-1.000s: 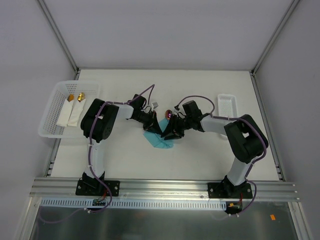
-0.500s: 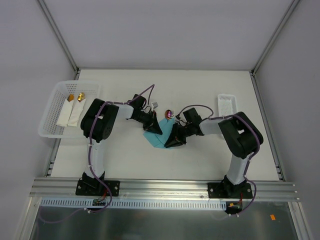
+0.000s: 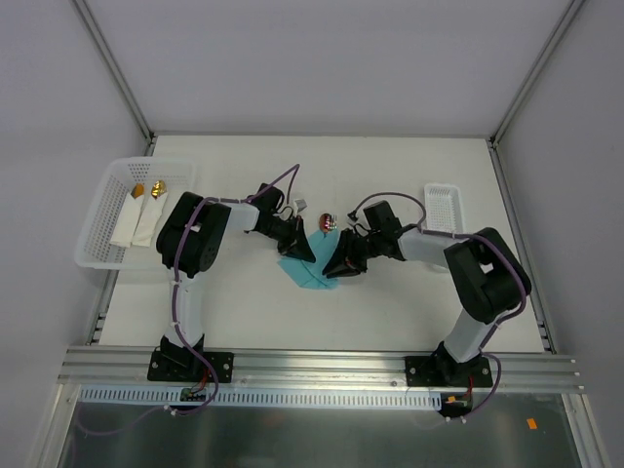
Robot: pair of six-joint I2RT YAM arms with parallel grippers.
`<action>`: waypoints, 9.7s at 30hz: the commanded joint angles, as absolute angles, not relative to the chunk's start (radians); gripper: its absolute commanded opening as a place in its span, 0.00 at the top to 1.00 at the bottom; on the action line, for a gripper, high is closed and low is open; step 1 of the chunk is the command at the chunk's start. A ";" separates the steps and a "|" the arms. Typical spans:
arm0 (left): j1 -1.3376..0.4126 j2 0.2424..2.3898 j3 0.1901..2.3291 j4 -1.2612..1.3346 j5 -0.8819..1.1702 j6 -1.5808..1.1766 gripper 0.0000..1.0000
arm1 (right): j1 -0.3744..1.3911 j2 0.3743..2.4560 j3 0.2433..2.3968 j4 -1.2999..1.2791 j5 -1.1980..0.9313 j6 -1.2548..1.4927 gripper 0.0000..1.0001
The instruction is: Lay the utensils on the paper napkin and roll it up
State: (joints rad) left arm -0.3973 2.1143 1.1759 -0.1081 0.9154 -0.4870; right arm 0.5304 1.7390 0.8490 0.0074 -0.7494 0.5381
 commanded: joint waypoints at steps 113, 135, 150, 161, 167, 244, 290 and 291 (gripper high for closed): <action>-0.522 2.051 1.032 0.549 1.054 -0.962 0.99 | 0.591 1.934 1.037 -0.439 -0.353 0.302 0.87; -0.522 2.207 1.100 0.355 0.870 -0.907 0.98 | 0.592 1.904 1.037 -0.436 -0.368 0.302 0.90; -0.518 2.177 1.104 0.235 0.808 -0.845 1.00 | 0.540 1.626 0.965 -0.436 -0.382 0.318 0.42; -0.520 2.184 1.127 0.187 0.802 -0.822 0.67 | 0.515 1.631 0.985 -0.308 -0.476 0.385 0.34; -0.518 2.181 1.129 0.186 0.808 -0.815 0.44 | 0.525 1.693 1.014 -0.311 -0.443 0.345 0.34; -0.500 2.146 1.190 0.040 0.784 -0.655 0.92 | 0.446 1.451 0.985 -0.314 -0.390 0.353 0.72; -0.508 2.120 1.193 0.020 0.810 -0.618 0.92 | 0.448 1.825 1.135 -0.341 -0.330 0.232 0.52; -0.506 2.120 1.193 0.018 0.810 -0.618 0.92 | 0.445 1.825 1.143 -0.342 -0.334 0.229 0.51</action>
